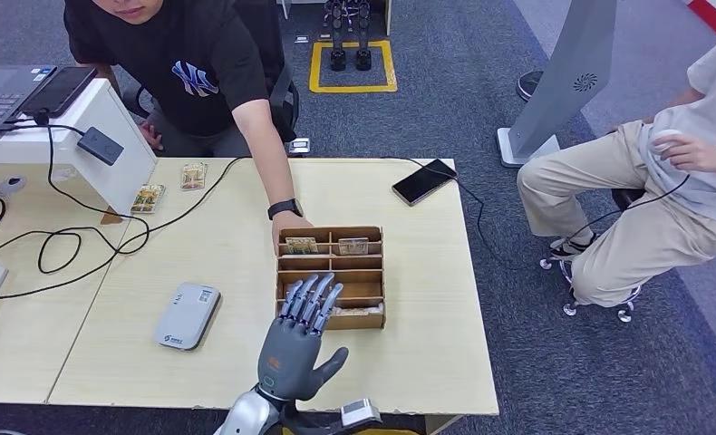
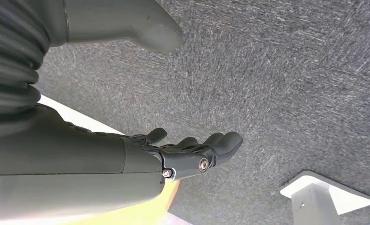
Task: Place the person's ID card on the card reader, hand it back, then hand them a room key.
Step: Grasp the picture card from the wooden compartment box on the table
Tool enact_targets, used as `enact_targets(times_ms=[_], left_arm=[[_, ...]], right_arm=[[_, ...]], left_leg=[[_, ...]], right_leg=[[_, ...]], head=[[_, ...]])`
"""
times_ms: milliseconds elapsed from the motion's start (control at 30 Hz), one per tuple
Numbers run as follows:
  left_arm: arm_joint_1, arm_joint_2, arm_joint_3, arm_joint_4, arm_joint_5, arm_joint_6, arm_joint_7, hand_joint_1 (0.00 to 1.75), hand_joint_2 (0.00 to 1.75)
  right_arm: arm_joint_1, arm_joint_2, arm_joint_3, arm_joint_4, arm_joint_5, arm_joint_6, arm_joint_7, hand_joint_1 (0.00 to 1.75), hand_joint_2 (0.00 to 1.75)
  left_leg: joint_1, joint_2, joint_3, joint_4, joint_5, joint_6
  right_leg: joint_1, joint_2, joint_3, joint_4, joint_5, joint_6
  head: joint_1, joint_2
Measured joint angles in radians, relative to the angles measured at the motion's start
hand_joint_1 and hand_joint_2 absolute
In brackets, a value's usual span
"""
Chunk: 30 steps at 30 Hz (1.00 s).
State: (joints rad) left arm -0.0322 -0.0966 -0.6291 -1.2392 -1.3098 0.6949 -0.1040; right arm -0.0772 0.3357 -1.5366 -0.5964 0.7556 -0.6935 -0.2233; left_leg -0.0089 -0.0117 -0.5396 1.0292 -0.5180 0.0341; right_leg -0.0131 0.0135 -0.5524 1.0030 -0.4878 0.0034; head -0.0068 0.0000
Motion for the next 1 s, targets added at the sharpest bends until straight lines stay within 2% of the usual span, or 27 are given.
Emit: enact_targets(times_ms=[100,233,367,467,733,867,1000], left_arm=[[-0.01,-0.004,0.0,0.03,-0.15,0.001,0.101,0.0,1.75],[-0.022,-0.006,-0.002,0.061,-0.17,0.002,0.2,0.0,1.75],[-0.066,0.008,-0.067,0.089,-0.171,0.002,0.454,0.0,1.75],[-0.104,0.023,-0.128,0.11,-0.171,0.002,0.577,0.0,1.75],[-0.152,0.049,-0.196,0.147,-0.171,0.002,0.655,0.0,1.75],[-0.178,0.058,-0.207,0.17,-0.171,0.002,0.717,0.0,1.75],[-0.196,0.065,-0.208,0.183,-0.171,0.002,0.732,0.0,1.75]], right_arm=[[0.0,0.0,0.0,0.001,0.005,0.0,-0.007,0.0,1.75],[0.0,0.0,0.0,0.001,0.007,0.0,-0.013,0.0,1.75],[0.0,0.0,0.0,0.001,0.01,0.0,-0.004,0.0,1.75],[0.0,0.0,0.0,0.001,0.011,0.0,0.0,0.0,1.75],[0.0,0.0,0.0,0.001,0.005,0.0,-0.004,0.0,1.75],[0.0,0.0,0.0,0.001,0.001,0.0,0.001,0.0,1.75],[0.0,0.0,0.0,0.001,0.007,0.0,0.008,0.0,1.75]], left_leg=[[0.0,0.0,0.0,0.0,0.0,0.0],[0.0,0.0,0.0,0.0,0.0,0.0],[0.0,0.0,0.0,0.0,0.0,0.0],[0.0,0.0,0.0,0.0,0.0,0.0],[0.0,0.0,0.0,0.0,0.0,0.0],[0.0,0.0,0.0,0.0,0.0,0.0],[0.0,0.0,0.0,0.0,0.0,0.0]], right_leg=[[0.0,0.0,0.0,0.0,0.0,0.0],[0.0,0.0,0.0,0.0,0.0,0.0],[0.0,0.0,0.0,0.0,0.0,0.0],[0.0,0.0,0.0,0.0,0.0,0.0],[0.0,0.0,0.0,0.0,0.0,0.0],[0.0,0.0,0.0,0.0,0.0,0.0],[0.0,0.0,0.0,0.0,0.0,0.0]], head=[[0.0,0.0],[0.0,0.0],[0.0,0.0],[0.0,0.0],[0.0,0.0],[0.0,0.0],[0.0,0.0]])
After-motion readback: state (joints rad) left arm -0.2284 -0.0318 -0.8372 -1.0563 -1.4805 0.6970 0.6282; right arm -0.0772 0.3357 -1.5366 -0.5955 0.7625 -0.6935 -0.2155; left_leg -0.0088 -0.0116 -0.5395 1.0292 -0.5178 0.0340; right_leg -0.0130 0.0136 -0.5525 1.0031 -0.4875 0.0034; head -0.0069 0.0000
